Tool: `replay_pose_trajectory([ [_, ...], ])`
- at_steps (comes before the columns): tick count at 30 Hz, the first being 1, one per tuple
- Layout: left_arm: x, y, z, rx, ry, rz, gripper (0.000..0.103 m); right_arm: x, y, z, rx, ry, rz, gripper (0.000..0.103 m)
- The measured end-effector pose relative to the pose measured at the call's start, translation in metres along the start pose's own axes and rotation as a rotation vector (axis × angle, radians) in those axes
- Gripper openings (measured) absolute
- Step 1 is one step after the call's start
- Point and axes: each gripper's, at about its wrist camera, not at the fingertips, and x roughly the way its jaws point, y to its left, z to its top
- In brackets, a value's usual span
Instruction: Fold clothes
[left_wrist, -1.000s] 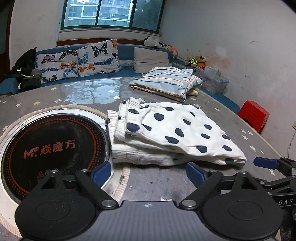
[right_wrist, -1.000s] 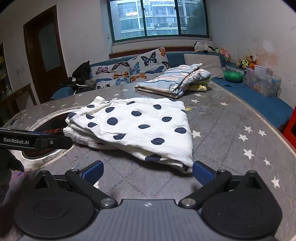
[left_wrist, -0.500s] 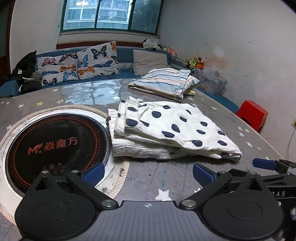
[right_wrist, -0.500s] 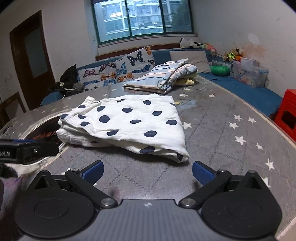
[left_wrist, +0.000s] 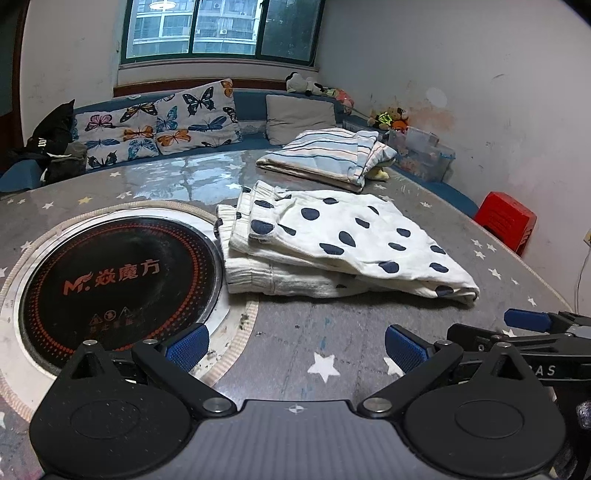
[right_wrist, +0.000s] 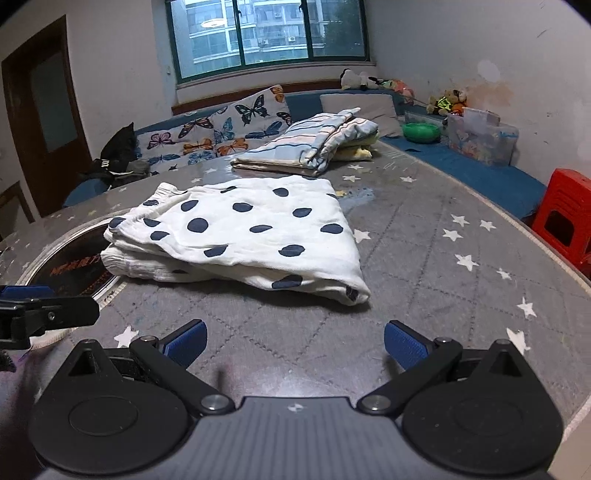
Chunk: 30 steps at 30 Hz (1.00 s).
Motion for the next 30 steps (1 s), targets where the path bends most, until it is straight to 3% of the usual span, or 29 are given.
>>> replay_pose_trajectory([
  [30, -0.030, -0.009, -0.026, 0.010, 0.000, 0.069, 0.103, -0.017, 0.021, -0.018, 0.007, 0.002, -0.025, 0.103],
])
